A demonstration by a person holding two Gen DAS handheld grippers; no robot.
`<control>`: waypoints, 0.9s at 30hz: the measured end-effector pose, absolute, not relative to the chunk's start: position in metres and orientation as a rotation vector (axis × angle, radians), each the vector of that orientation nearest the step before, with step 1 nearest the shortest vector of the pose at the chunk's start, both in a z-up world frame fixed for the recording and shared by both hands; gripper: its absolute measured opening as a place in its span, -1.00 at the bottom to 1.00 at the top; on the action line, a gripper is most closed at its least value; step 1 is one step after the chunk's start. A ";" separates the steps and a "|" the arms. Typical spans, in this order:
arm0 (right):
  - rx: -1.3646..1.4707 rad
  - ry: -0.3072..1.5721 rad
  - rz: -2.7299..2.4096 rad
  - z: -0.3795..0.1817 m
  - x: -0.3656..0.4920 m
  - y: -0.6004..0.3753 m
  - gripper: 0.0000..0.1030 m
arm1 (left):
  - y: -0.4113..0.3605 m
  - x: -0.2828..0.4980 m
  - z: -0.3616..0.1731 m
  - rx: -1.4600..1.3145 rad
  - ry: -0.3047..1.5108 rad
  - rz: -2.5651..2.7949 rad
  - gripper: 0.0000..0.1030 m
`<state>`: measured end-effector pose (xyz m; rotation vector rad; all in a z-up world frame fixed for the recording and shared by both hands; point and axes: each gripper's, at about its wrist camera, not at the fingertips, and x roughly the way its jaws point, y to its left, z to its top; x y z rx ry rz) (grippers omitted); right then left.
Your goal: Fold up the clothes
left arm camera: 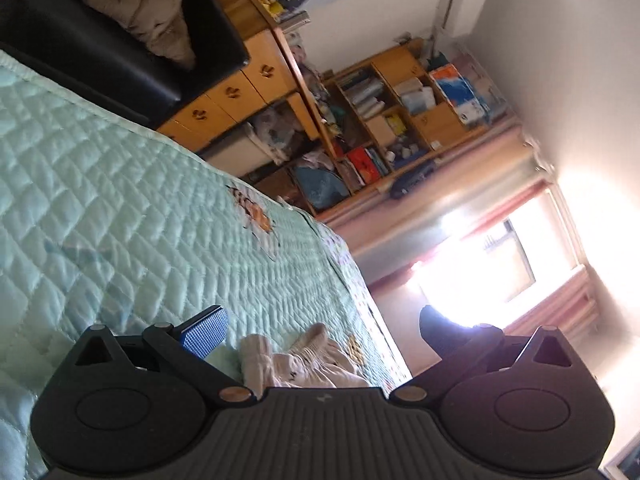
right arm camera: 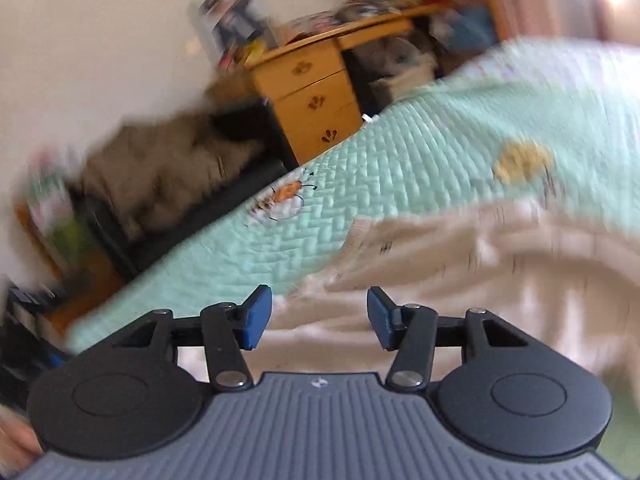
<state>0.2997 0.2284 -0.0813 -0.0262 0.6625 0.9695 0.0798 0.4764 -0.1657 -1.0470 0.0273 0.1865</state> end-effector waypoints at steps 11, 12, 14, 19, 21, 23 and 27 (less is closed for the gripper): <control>-0.459 0.657 0.845 -0.140 0.412 0.317 0.50 | 0.468 0.104 -0.168 -0.992 0.083 0.181 0.99; -0.443 0.657 0.849 -0.142 0.415 0.315 0.58 | 0.468 0.105 -0.168 -0.992 0.085 0.179 0.99; -0.413 0.657 0.857 -0.144 0.420 0.311 0.65 | 0.468 0.106 -0.169 -0.997 0.086 0.178 0.99; -0.240 0.647 0.858 -0.132 0.420 0.290 0.58 | 0.465 0.106 -0.166 -1.006 0.077 0.130 0.99; -0.110 0.637 0.865 -0.119 0.414 0.269 0.58 | 0.462 0.108 -0.165 -1.025 0.079 0.049 0.99; 0.006 0.631 0.883 -0.106 0.402 0.244 0.58 | 0.459 0.114 -0.164 -1.055 0.091 -0.054 0.99; 0.227 0.658 0.972 -0.085 0.362 0.174 0.59 | 0.441 0.133 -0.165 -1.063 0.165 -0.257 0.99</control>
